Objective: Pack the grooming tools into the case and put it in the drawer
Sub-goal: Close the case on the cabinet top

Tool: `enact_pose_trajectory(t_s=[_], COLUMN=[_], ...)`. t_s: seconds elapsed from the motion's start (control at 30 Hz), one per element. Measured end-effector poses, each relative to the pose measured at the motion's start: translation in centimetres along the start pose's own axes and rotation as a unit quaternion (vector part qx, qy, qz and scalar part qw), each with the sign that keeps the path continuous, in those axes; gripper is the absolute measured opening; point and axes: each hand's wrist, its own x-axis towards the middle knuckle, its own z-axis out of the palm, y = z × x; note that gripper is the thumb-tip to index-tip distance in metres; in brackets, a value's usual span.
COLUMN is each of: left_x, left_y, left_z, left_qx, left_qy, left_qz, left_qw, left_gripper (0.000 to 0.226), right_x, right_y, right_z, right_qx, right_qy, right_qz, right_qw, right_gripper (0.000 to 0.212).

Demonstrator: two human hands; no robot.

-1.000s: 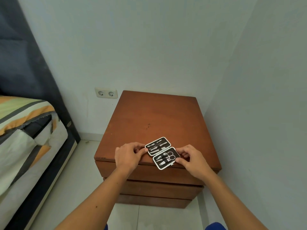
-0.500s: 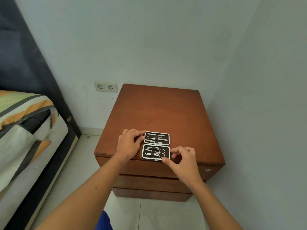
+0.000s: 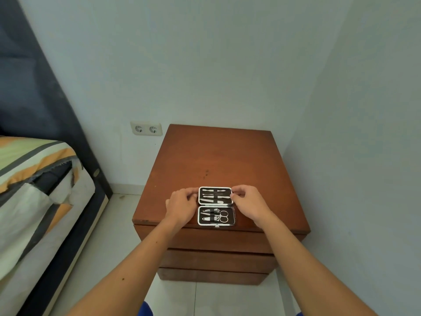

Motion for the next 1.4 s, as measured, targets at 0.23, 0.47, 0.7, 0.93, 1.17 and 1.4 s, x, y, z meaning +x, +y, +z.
enact_pose_trajectory(t_s=[0.23, 0.47, 0.7, 0.93, 1.17, 1.4], left_x=[-2.6, -6.4, -6.1, -4.8, -4.2, -3.7], left_y=[-0.2, -2.6, -2.0, -1.8, -2.6, -2.4], left_z=[-0.9, 0.1, 0.1, 0.1, 0.3, 0.2], left_qx=[-0.181, -0.126, -0.039, 0.053, 0.109, 0.192], left_qy=[0.007, 0.039, 0.034, 0.004, 0.0, -0.01], left_qz=[0.05, 0.09, 0.138, 0.191, 0.241, 0.26], left_qw=[0.982, 0.987, 0.989, 0.98, 0.964, 0.946], left_gripper=[0.033, 0.035, 0.032, 0.028, 0.024, 0.026], right_x=[-2.3, -7.7, -7.0, -5.6, -5.4, -5.6], right_y=[-0.6, 2.2, 2.7, 2.6, 4.2, 3.4], right_z=[-1.5, -0.4, 0.6, 0.2, 1.0, 1.3], right_qx=[0.07, 0.039, -0.033, -0.107, -0.096, -0.16], right_qy=[0.045, 0.061, 0.077, 0.019, 0.036, 0.011], right_qz=[-0.04, -0.126, -0.209, -0.245, -0.275, -0.272], right_qw=[0.996, 0.989, 0.974, 0.963, 0.956, 0.949], right_gripper=[0.022, 0.011, 0.012, 0.029, 0.025, 0.029])
